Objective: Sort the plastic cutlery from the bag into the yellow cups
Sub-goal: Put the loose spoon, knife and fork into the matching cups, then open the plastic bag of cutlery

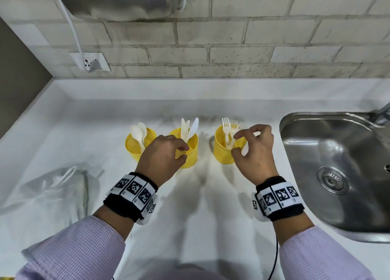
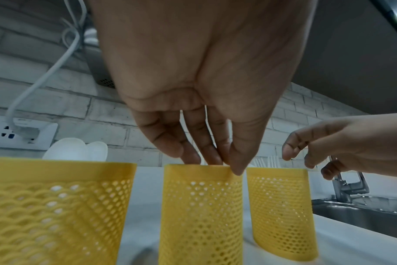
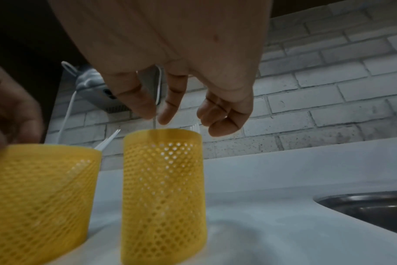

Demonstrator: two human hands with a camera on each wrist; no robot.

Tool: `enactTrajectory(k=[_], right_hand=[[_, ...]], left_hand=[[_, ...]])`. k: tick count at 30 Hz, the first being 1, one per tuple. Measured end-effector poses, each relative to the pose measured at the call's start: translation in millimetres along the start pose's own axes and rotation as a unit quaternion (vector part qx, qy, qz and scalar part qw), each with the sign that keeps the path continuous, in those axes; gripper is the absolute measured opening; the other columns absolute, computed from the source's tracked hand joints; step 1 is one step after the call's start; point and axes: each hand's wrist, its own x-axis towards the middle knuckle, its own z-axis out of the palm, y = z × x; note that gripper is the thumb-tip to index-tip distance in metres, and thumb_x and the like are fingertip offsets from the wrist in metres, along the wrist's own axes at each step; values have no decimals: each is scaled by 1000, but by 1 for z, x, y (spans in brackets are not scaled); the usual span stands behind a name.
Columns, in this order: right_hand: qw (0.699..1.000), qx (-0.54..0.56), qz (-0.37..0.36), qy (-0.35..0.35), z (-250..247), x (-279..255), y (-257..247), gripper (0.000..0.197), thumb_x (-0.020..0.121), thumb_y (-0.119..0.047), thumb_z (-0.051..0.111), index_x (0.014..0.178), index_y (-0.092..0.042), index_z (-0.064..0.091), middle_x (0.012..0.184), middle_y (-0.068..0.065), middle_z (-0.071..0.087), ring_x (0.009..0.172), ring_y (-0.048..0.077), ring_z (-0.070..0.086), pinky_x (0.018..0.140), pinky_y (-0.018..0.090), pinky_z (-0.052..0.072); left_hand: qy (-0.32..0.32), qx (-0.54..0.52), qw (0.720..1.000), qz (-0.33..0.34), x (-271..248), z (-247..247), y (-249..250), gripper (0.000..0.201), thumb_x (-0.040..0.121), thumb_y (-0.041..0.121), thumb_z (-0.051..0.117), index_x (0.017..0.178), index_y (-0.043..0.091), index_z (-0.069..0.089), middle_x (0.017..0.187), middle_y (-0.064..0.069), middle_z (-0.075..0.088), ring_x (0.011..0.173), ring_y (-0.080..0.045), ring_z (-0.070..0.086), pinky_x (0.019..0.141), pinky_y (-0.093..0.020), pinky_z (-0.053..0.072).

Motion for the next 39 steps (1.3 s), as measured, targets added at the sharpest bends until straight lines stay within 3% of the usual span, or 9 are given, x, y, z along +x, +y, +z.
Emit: enactTrajectory(k=[4, 7, 20, 25, 28, 30, 32, 36, 39], right_hand=[[997, -70, -36, -15, 6, -12, 5, 18, 80, -16, 76, 96, -23, 74, 120, 9, 46, 105, 35, 44, 88, 42, 45], [995, -85, -47, -12, 8, -15, 2, 12, 83, -15, 76, 93, -21, 75, 116, 9, 50, 101, 35, 45, 84, 46, 49], [994, -91, -65, 3, 16, -22, -9, 12, 82, -15, 76, 94, -19, 76, 111, 8, 52, 101, 35, 45, 86, 45, 49], [996, -58, -52, 43, 6, -28, -19, 17, 80, -22, 79, 96, -25, 77, 117, 5, 53, 106, 28, 37, 88, 47, 48], [993, -10, -90, 70, -2, -36, -31, 16, 80, -19, 81, 94, -25, 77, 115, 3, 54, 104, 28, 40, 91, 37, 43], [991, 11, -113, 74, -6, -45, -43, 15, 80, -18, 81, 92, -26, 77, 112, 1, 55, 101, 30, 43, 91, 25, 34], [989, 38, -126, 61, -6, -55, -56, 15, 81, -16, 80, 92, -25, 76, 109, 0, 55, 98, 28, 45, 90, 22, 32], [984, 105, -146, 1, 5, -76, -75, 12, 83, -16, 75, 94, -22, 74, 102, -3, 58, 96, 22, 51, 86, 28, 43], [979, 129, -141, -75, 24, -93, -90, 13, 86, -21, 70, 99, -24, 71, 100, -9, 60, 95, 18, 56, 82, 31, 49]], left_hand=[[-6, -2, 1000, -3, -3, 5, -1, 17, 91, 13, 72, 102, 23, 78, 95, 4, 75, 95, -24, 61, 81, -32, 46], [-10, -1, 1000, -6, -3, 8, 1, 18, 91, 11, 71, 102, 23, 78, 93, 5, 75, 94, -24, 62, 83, -32, 46], [-9, -24, 999, -35, 4, 11, 9, 21, 91, 9, 69, 106, 22, 78, 101, 1, 76, 101, -25, 65, 87, -37, 51], [60, -48, 997, 9, -11, -5, 27, 25, 86, 16, 76, 110, 20, 72, 102, 4, 73, 97, -22, 67, 86, -36, 52], [90, -77, 993, 19, -38, -20, 33, 27, 85, 18, 80, 110, 22, 71, 101, 10, 71, 98, -13, 66, 86, -29, 50], [90, -92, 992, -6, -63, -29, 29, 27, 85, 21, 81, 109, 28, 71, 102, 17, 70, 99, -4, 64, 88, -22, 48], [84, -97, 991, -41, -92, -36, 18, 25, 84, 23, 82, 105, 33, 71, 99, 21, 69, 97, 1, 64, 87, -16, 47], [71, -90, 987, -113, -151, -50, -17, 26, 81, 20, 85, 96, 37, 72, 91, 22, 69, 92, 0, 65, 80, -16, 47], [75, -82, 977, -181, -191, -63, -50, 28, 80, 19, 86, 92, 40, 71, 98, 23, 68, 92, 2, 64, 78, -6, 44]])
